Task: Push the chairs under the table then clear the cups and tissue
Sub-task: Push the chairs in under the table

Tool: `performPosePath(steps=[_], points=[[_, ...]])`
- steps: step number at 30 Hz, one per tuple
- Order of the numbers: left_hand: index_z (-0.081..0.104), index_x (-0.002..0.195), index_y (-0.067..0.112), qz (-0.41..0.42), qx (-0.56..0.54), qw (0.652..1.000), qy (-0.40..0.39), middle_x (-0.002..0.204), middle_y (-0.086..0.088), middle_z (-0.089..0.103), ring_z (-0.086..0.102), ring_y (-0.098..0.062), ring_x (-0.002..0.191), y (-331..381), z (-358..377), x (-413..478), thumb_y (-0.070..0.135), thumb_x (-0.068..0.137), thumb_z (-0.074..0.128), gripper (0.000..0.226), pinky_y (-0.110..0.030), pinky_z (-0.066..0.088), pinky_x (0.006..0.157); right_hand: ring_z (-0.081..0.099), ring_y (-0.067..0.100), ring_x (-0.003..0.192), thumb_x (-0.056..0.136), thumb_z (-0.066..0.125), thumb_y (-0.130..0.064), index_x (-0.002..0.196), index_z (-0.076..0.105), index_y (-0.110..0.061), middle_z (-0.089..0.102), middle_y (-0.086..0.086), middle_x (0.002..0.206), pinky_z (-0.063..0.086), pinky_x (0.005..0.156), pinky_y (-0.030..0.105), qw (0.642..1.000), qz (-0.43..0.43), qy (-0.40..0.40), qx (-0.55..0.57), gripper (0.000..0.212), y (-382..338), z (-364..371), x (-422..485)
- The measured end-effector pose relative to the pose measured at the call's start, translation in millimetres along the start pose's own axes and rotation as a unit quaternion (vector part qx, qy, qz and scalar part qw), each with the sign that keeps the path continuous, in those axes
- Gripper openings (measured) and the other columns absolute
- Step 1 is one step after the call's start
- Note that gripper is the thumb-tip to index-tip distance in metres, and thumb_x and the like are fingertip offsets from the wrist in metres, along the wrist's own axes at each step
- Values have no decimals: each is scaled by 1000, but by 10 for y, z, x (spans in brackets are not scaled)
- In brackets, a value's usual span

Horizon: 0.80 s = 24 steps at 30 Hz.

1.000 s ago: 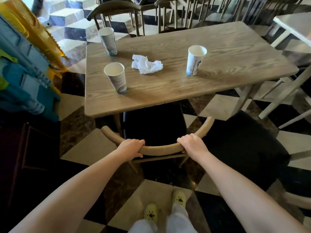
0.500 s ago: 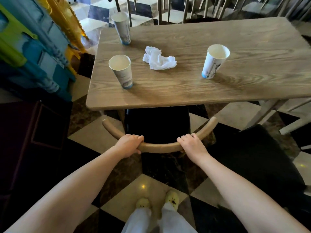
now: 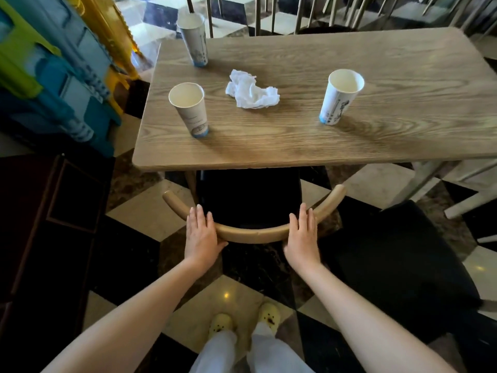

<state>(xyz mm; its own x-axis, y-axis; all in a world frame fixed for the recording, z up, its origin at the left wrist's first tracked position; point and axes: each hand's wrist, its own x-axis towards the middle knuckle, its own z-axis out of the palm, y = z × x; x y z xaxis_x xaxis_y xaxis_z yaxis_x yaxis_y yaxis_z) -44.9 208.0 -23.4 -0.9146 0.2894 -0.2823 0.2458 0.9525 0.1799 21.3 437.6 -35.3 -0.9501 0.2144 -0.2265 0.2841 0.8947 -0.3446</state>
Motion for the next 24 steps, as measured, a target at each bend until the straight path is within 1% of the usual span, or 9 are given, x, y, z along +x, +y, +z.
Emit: performPosePath(steps=[1,3,4,6,10,15,20,24], points=[[11,151,3,-18,-20,1000,2,159,-22,-4,-9,-36,148,36,13,-45,42,90,57,85,-40,-6,116,-10,37,145,90,61,-20,148,16,-5,-10,19,158,5,119,45,1000,18,12,20,75,-71,35,-83],[5,151,1,-54,-64,996,8,159,-22,-10,-12,-35,147,114,25,-95,45,90,56,91,-39,-1,118,-8,38,145,89,58,-41,149,10,-4,-10,20,158,10,118,45,996,44,32,74,85,-204,120,-248],[3,151,1,-73,-86,994,11,159,-22,-10,-12,-35,147,155,28,-108,46,89,57,93,-40,4,119,-8,37,146,89,56,-47,149,7,-5,-11,20,158,12,118,45,992,59,35,105,89,-259,160,-313],[1,151,1,-104,-116,988,10,159,-23,-11,-12,-36,147,214,31,-118,46,87,58,97,-41,11,119,-8,37,146,88,52,-53,150,-1,-6,-16,18,158,17,117,42,984,84,30,156,94,-345,213,-361],[-5,150,-1,-123,-144,982,-12,157,-23,-18,-18,-36,146,233,20,-75,41,88,59,98,-42,11,120,-8,42,144,88,52,-52,147,-9,1,-22,24,154,17,119,45,980,114,16,162,100,-467,239,-251],[-6,150,-2,-127,-137,982,-27,156,-24,-21,-19,-37,145,219,35,-16,41,88,59,99,-42,10,119,-3,49,142,91,49,-51,144,-12,7,-18,32,152,24,117,51,981,142,21,129,99,-569,280,-174],[-5,150,0,-117,-137,984,-17,157,-23,-20,-19,-36,145,181,77,-32,45,87,59,101,-44,10,119,-7,49,142,92,47,-51,145,-15,3,-24,29,152,19,119,49,984,127,8,122,98,-525,277,-173],[-3,152,7,-121,-110,986,-15,158,-18,-18,-18,-32,146,135,61,-46,49,89,55,95,-43,11,120,-4,48,143,93,46,-48,147,-11,0,-19,28,154,22,118,49,991,101,7,92,92,-441,254,-225]])
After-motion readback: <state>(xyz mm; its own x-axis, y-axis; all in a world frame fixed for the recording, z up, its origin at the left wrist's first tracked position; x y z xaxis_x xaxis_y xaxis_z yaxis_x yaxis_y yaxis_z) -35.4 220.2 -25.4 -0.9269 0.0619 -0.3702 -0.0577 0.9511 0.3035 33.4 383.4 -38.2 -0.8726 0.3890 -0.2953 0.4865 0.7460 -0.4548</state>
